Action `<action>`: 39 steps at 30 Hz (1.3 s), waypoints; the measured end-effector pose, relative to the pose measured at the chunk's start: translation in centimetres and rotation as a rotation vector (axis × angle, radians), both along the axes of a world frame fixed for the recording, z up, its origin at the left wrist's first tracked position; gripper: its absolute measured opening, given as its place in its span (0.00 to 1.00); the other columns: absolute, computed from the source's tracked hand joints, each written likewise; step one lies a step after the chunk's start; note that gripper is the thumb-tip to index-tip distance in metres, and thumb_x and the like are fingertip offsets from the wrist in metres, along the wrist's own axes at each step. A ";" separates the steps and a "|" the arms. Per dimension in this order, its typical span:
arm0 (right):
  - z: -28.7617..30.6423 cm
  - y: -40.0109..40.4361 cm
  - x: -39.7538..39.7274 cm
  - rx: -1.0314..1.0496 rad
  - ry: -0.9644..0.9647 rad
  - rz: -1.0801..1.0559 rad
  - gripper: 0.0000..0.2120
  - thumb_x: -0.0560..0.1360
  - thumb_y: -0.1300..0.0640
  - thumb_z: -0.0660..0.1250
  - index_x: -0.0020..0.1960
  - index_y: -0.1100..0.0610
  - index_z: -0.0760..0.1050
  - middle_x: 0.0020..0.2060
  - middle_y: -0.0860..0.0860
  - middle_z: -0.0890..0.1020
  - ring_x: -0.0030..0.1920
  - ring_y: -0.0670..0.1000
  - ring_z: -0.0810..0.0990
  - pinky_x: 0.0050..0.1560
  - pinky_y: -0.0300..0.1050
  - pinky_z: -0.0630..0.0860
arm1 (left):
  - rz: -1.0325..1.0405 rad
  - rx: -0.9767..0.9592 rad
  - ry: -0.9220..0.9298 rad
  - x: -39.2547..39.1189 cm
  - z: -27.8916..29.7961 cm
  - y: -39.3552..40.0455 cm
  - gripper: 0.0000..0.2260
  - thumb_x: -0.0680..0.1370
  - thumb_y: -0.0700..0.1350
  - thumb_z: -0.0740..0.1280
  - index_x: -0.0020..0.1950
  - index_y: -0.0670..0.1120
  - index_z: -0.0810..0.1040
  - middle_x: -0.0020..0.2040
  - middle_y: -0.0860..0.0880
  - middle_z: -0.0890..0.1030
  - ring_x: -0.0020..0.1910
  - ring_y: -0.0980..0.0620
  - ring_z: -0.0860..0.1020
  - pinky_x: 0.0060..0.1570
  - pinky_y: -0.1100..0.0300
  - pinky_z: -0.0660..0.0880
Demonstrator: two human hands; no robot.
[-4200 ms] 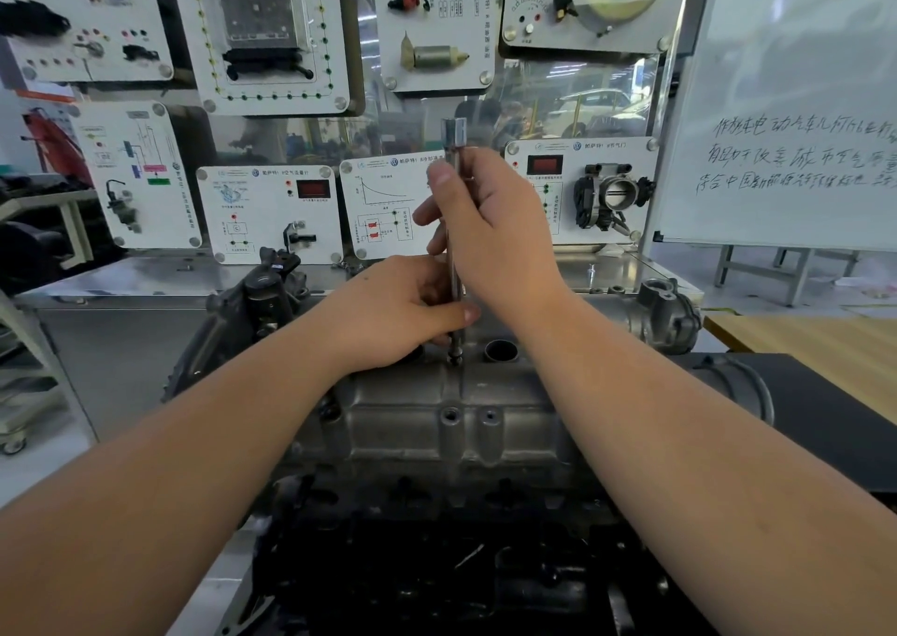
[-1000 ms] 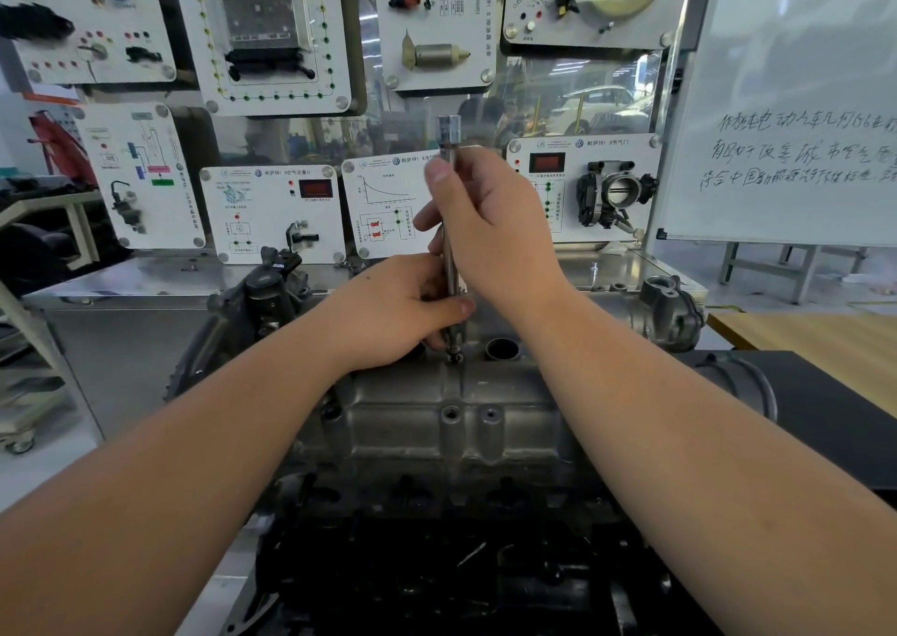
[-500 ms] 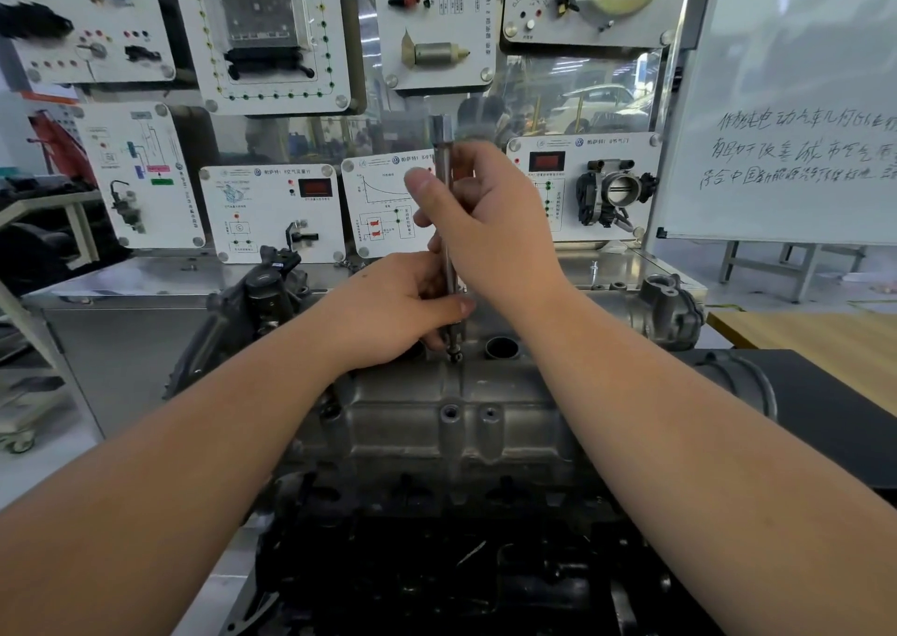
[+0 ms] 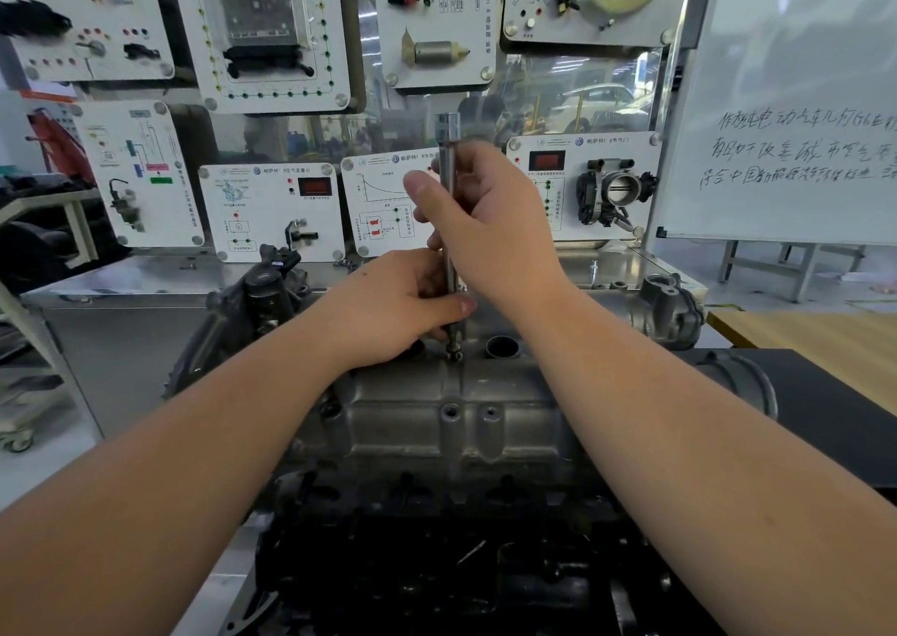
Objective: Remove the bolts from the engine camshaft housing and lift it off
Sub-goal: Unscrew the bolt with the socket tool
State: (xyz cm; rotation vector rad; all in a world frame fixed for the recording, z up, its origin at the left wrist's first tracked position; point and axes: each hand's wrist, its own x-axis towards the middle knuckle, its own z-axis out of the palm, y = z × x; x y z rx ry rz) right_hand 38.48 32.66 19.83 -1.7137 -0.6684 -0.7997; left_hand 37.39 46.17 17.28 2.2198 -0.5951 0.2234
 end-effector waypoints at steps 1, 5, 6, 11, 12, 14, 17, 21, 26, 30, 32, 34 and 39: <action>0.0 0.0 0.0 0.000 -0.008 -0.015 0.07 0.79 0.50 0.67 0.50 0.54 0.76 0.38 0.52 0.84 0.36 0.51 0.82 0.41 0.54 0.81 | 0.000 -0.004 0.003 -0.1 0.1 -0.1 0.08 0.79 0.48 0.71 0.54 0.44 0.79 0.44 0.46 0.85 0.38 0.59 0.85 0.31 0.71 0.74; 0.0 -0.1 0.0 0.005 0.018 0.005 0.11 0.82 0.51 0.63 0.42 0.51 0.75 0.36 0.49 0.85 0.30 0.47 0.81 0.32 0.40 0.77 | -0.035 0.014 0.038 -0.2 0.0 -0.1 0.01 0.82 0.46 0.68 0.53 0.51 0.78 0.47 0.52 0.85 0.40 0.60 0.85 0.32 0.73 0.74; 0.0 -0.1 0.0 0.008 0.034 0.025 0.13 0.83 0.51 0.62 0.41 0.52 0.75 0.36 0.50 0.85 0.29 0.48 0.81 0.31 0.39 0.77 | -0.046 0.017 0.047 -0.2 0.0 -0.1 0.03 0.82 0.44 0.67 0.51 0.52 0.78 0.47 0.54 0.85 0.40 0.60 0.85 0.32 0.73 0.74; 0.0 -0.2 0.2 -0.022 0.043 0.055 0.19 0.84 0.50 0.57 0.51 0.64 0.79 0.35 0.50 0.85 0.29 0.48 0.81 0.33 0.43 0.77 | -0.025 0.049 0.027 -0.2 0.1 -0.1 0.03 0.82 0.45 0.68 0.48 0.50 0.79 0.41 0.55 0.86 0.40 0.58 0.85 0.32 0.72 0.73; 0.0 -0.2 0.2 -0.018 0.041 0.062 0.21 0.83 0.49 0.56 0.51 0.64 0.80 0.35 0.51 0.84 0.29 0.49 0.81 0.34 0.45 0.78 | -0.026 0.047 0.020 -0.2 0.1 -0.1 0.03 0.82 0.45 0.68 0.48 0.50 0.79 0.41 0.54 0.85 0.40 0.57 0.86 0.32 0.72 0.73; 0.0 -0.3 0.2 0.020 0.058 0.095 0.24 0.82 0.44 0.54 0.50 0.62 0.79 0.34 0.52 0.85 0.30 0.51 0.81 0.34 0.48 0.78 | -0.027 0.046 0.009 -0.1 0.0 -0.1 0.03 0.82 0.46 0.67 0.49 0.50 0.79 0.41 0.54 0.85 0.39 0.57 0.85 0.32 0.72 0.73; 0.3 -0.5 0.6 0.111 0.099 0.102 0.29 0.81 0.40 0.51 0.46 0.63 0.78 0.34 0.54 0.85 0.30 0.50 0.80 0.34 0.51 0.77 | -0.022 0.040 -0.003 0.0 0.0 -0.1 0.04 0.83 0.47 0.66 0.50 0.50 0.78 0.43 0.53 0.85 0.39 0.58 0.85 0.31 0.72 0.73; 0.5 -1.1 1.5 0.232 0.215 0.067 0.25 0.82 0.42 0.53 0.43 0.60 0.77 0.30 0.54 0.83 0.27 0.51 0.78 0.30 0.41 0.71 | -0.003 -0.008 -0.028 0.2 -0.2 0.1 0.05 0.83 0.49 0.65 0.48 0.52 0.77 0.41 0.55 0.85 0.39 0.59 0.85 0.30 0.71 0.74; 0.3 -1.9 2.1 -0.289 0.433 -0.158 0.12 0.76 0.57 0.61 0.40 0.63 0.77 0.29 0.56 0.83 0.23 0.51 0.77 0.28 0.44 0.71 | 0.103 -0.083 -0.112 1.0 -0.5 0.5 0.03 0.83 0.50 0.64 0.50 0.56 0.77 0.40 0.57 0.84 0.38 0.59 0.85 0.31 0.64 0.76; 0.2 -2.3 1.9 -0.662 0.494 -0.185 0.13 0.75 0.57 0.61 0.34 0.60 0.77 0.25 0.54 0.81 0.21 0.51 0.74 0.28 0.41 0.72 | 0.160 0.025 -0.151 1.3 -0.7 0.8 0.04 0.82 0.52 0.65 0.49 0.56 0.77 0.39 0.55 0.84 0.39 0.56 0.85 0.35 0.53 0.79; 0.3 -2.7 1.8 -0.734 0.528 -0.169 0.13 0.73 0.57 0.63 0.34 0.61 0.79 0.28 0.56 0.83 0.22 0.51 0.73 0.31 0.42 0.72 | 0.194 0.100 -0.182 1.4 -0.7 0.8 0.06 0.82 0.53 0.65 0.49 0.52 0.77 0.41 0.51 0.83 0.43 0.50 0.84 0.41 0.45 0.81; 0.5 -3.1 1.6 -0.831 0.562 -0.126 0.09 0.72 0.57 0.66 0.39 0.61 0.82 0.30 0.53 0.85 0.23 0.49 0.72 0.31 0.41 0.71 | 0.209 0.070 -0.186 1.4 -0.7 0.9 0.06 0.82 0.53 0.65 0.50 0.52 0.77 0.43 0.51 0.83 0.43 0.51 0.84 0.42 0.45 0.82; 0.5 -2.9 0.9 -1.106 0.535 -0.021 0.12 0.70 0.47 0.75 0.37 0.56 0.82 0.28 0.46 0.83 0.28 0.48 0.75 0.36 0.41 0.72 | 0.206 -0.023 -0.155 1.4 -0.6 0.9 0.05 0.83 0.52 0.65 0.49 0.55 0.77 0.40 0.55 0.84 0.37 0.60 0.84 0.36 0.55 0.80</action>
